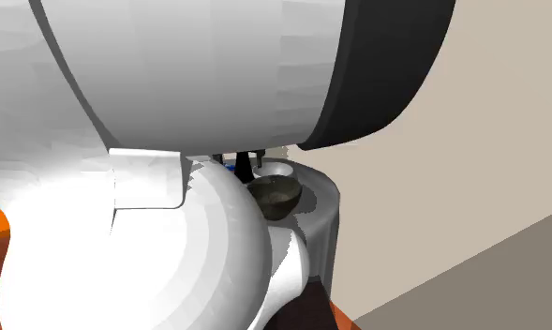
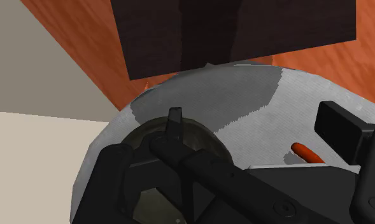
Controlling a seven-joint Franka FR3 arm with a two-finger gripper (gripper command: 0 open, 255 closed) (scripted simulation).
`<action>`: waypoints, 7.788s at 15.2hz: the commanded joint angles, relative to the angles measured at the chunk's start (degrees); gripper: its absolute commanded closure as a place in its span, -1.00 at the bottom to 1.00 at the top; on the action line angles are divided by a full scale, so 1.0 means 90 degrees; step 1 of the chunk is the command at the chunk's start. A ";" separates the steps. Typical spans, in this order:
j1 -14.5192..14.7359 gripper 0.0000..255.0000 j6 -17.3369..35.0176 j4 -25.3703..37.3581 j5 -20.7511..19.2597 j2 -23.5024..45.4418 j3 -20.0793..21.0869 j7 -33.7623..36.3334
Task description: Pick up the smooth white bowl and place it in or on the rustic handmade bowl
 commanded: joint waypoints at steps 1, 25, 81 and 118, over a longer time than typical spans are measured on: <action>0.0000 -1.00 0.0000 0.0000 0.0000 0.0000 0.0000 0.0000; -0.0592 -1.00 0.1130 0.4831 0.1032 0.6144 -0.1743 -0.2738; -0.0813 1.00 0.3167 0.3665 0.2342 0.6118 -0.2074 -0.2862; -0.0297 1.00 0.4037 0.2632 0.1009 0.5023 -0.2073 -0.0749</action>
